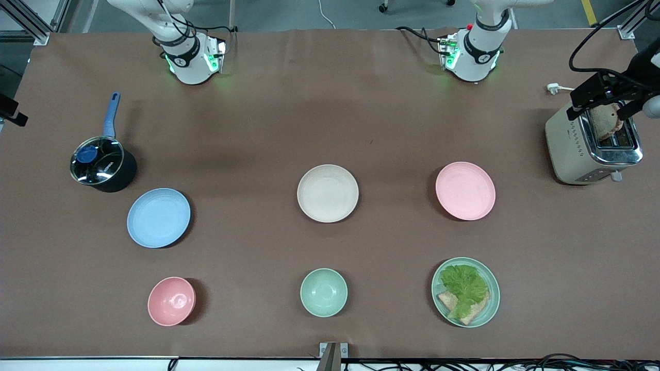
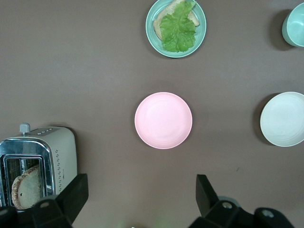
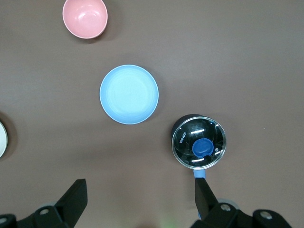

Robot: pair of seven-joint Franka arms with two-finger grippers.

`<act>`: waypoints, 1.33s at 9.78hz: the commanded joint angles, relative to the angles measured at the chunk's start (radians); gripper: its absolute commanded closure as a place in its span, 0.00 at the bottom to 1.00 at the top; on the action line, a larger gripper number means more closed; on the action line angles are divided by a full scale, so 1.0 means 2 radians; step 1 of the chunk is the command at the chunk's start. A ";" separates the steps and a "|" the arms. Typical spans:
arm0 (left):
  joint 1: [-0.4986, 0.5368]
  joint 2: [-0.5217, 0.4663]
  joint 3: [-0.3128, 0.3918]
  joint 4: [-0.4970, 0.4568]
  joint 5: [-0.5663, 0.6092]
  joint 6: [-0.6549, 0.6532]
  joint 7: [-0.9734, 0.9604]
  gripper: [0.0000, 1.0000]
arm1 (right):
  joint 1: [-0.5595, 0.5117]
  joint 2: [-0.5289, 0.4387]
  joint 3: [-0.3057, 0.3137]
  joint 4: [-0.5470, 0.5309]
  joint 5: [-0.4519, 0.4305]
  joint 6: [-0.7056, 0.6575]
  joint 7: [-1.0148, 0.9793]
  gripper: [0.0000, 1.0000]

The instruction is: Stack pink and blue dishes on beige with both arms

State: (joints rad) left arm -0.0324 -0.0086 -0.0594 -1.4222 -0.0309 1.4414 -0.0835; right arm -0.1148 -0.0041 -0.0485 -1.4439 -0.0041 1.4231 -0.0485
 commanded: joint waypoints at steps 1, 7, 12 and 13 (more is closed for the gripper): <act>-0.009 -0.003 0.011 -0.018 0.000 -0.002 -0.005 0.00 | 0.020 -0.012 -0.009 -0.013 -0.006 0.005 0.000 0.00; -0.006 0.017 0.050 -0.073 -0.033 0.047 0.018 0.00 | 0.026 -0.012 -0.011 -0.012 0.000 0.007 0.003 0.00; -0.006 0.092 0.067 -0.251 -0.095 0.281 0.140 0.00 | 0.022 -0.011 -0.011 -0.012 -0.005 0.008 0.002 0.00; -0.007 0.130 0.067 -0.253 -0.122 0.305 0.183 0.00 | 0.022 -0.010 -0.011 -0.012 -0.006 0.008 0.002 0.00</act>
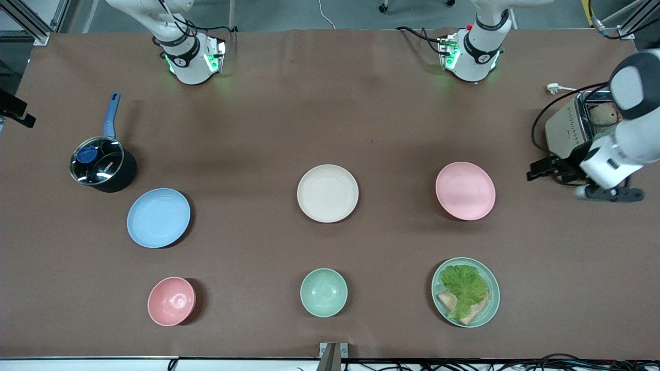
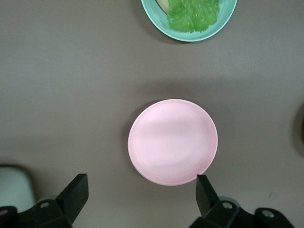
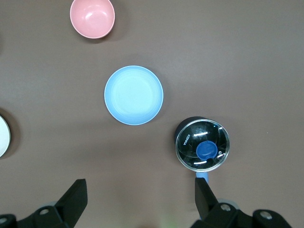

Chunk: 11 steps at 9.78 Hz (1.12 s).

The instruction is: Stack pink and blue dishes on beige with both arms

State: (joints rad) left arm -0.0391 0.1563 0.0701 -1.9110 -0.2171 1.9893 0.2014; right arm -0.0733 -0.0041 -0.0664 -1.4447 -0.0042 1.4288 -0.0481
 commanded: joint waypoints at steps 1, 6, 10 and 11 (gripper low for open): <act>-0.003 0.076 0.003 -0.018 -0.045 0.063 0.066 0.00 | 0.002 -0.010 -0.002 -0.012 -0.006 0.005 0.002 0.00; -0.003 0.171 0.000 -0.048 -0.056 0.130 0.092 0.17 | -0.001 -0.010 -0.003 -0.012 -0.006 0.004 0.002 0.00; -0.001 0.192 0.000 -0.050 -0.077 0.143 0.116 0.67 | 0.000 -0.010 -0.002 -0.010 -0.006 -0.001 -0.001 0.00; 0.000 0.189 0.000 -0.052 -0.077 0.143 0.119 0.86 | -0.002 -0.009 -0.002 -0.014 -0.005 -0.001 -0.006 0.00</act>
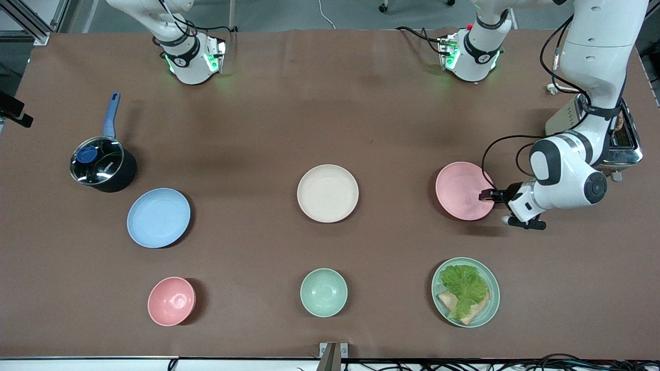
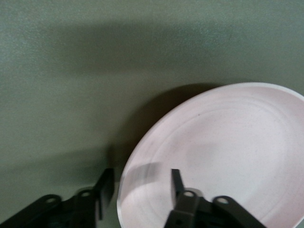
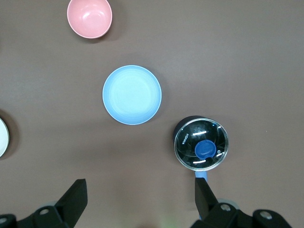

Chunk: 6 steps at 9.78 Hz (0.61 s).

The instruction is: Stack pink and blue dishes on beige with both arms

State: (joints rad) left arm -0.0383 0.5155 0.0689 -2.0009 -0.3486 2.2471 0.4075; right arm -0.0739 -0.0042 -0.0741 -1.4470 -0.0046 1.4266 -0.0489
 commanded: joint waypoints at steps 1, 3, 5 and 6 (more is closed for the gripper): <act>0.001 0.005 0.001 -0.010 -0.011 0.012 0.016 0.96 | -0.005 -0.001 0.000 -0.015 -0.005 0.009 -0.009 0.00; 0.002 -0.022 -0.002 -0.019 -0.011 0.005 0.016 1.00 | -0.040 0.071 0.002 -0.011 0.003 0.099 -0.009 0.00; 0.003 -0.052 -0.031 -0.023 -0.011 0.003 -0.001 1.00 | -0.044 0.145 0.003 -0.012 0.027 0.165 -0.057 0.00; 0.006 -0.061 -0.060 -0.022 -0.011 0.002 -0.021 1.00 | -0.046 0.183 0.003 -0.014 0.038 0.200 -0.092 0.00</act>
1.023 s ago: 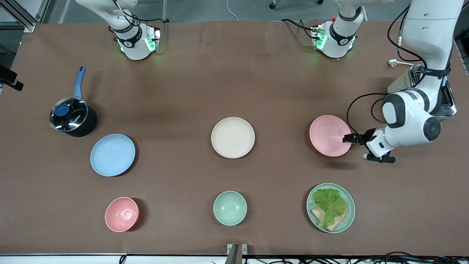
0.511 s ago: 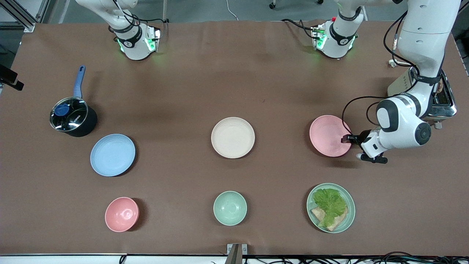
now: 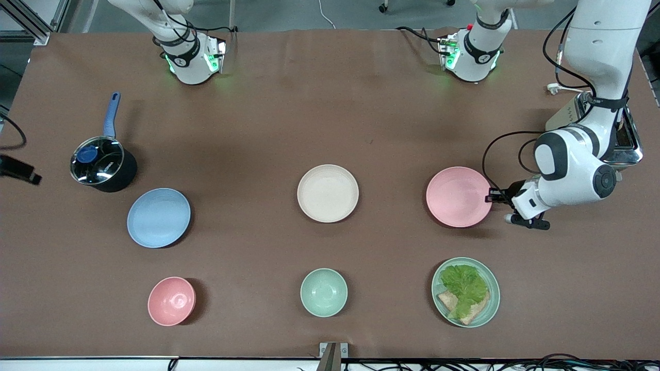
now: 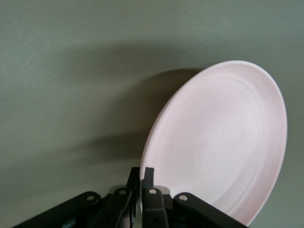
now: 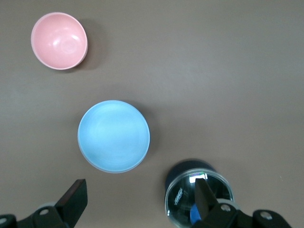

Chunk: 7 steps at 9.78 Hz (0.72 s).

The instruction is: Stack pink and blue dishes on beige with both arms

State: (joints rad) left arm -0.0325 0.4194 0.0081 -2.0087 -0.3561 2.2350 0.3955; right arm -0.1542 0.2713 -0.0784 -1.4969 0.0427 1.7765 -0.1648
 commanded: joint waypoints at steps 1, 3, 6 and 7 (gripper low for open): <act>0.005 -0.014 -0.065 -0.012 -0.008 0.009 -0.049 1.00 | -0.013 0.083 0.005 0.010 0.023 0.049 -0.055 0.00; 0.006 -0.001 -0.143 0.004 -0.007 0.035 -0.143 1.00 | -0.024 0.136 0.005 -0.025 0.073 0.102 -0.121 0.00; -0.002 0.063 -0.253 0.010 0.014 0.190 -0.312 0.99 | -0.042 0.155 0.006 -0.107 0.142 0.199 -0.203 0.00; -0.002 0.072 -0.276 0.011 0.042 0.205 -0.362 1.00 | -0.046 0.159 0.006 -0.114 0.169 0.197 -0.221 0.00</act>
State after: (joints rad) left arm -0.0489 0.4919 -0.4981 -2.0020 -0.3269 2.5950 -0.2374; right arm -0.2241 0.6107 -0.0789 -1.6806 0.3097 2.1625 -0.5495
